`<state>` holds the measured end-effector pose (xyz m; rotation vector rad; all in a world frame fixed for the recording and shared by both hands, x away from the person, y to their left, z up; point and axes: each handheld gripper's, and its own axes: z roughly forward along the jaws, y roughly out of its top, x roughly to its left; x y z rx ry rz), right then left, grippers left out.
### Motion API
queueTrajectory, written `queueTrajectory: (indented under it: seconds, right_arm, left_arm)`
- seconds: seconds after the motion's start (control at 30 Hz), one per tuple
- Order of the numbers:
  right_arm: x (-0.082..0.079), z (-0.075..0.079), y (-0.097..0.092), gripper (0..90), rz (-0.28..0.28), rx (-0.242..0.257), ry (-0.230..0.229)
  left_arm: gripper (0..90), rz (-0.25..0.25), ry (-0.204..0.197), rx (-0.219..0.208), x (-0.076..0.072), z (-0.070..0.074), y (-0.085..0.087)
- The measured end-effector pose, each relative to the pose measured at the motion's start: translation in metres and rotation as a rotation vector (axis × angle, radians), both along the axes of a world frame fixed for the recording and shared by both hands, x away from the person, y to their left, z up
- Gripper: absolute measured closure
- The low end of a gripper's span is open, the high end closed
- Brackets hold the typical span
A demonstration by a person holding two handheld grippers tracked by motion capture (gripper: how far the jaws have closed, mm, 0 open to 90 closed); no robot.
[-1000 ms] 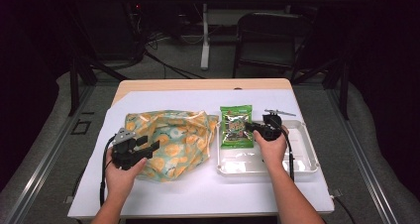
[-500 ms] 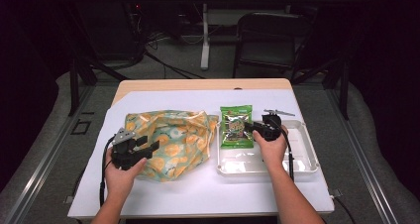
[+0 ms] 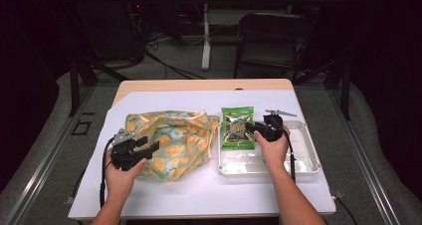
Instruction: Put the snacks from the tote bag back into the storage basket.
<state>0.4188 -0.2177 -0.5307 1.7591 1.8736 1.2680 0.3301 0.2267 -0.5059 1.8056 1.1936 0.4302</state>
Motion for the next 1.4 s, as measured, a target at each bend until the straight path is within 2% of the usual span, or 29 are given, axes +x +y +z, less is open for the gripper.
queueTrajectory:
  seconds: [0.3,0.43,0.67,0.8,0.97,1.4]
  right_arm:
    - [-0.005,0.007,0.002,52.0,0.005,-0.025,-0.033]
    - [-0.009,0.014,0.004,51.4,0.001,-0.033,-0.068]
    - [-0.02,0.03,0.013,51.3,0.026,-0.049,-0.133]
    - [-0.025,0.036,0.02,51.2,0.056,-0.056,-0.153]
    - [-0.03,0.04,0.031,50.8,0.119,-0.042,-0.176]
    - [-0.036,0.038,0.058,50.6,0.251,-0.073,-0.178]
  left_arm:
    - [44.5,0.004,0.003,-0.011,0.002,0.0,0.001]
    - [44.5,0.006,0.002,-0.02,0.003,-0.001,0.002]
    - [44.4,0.011,0.0,-0.028,0.005,-0.001,0.003]
    - [44.4,0.012,0.003,-0.028,0.006,-0.002,0.004]
    - [44.4,0.011,0.005,-0.025,0.006,-0.002,0.004]
    - [44.3,0.017,0.013,-0.014,0.006,-0.005,0.005]
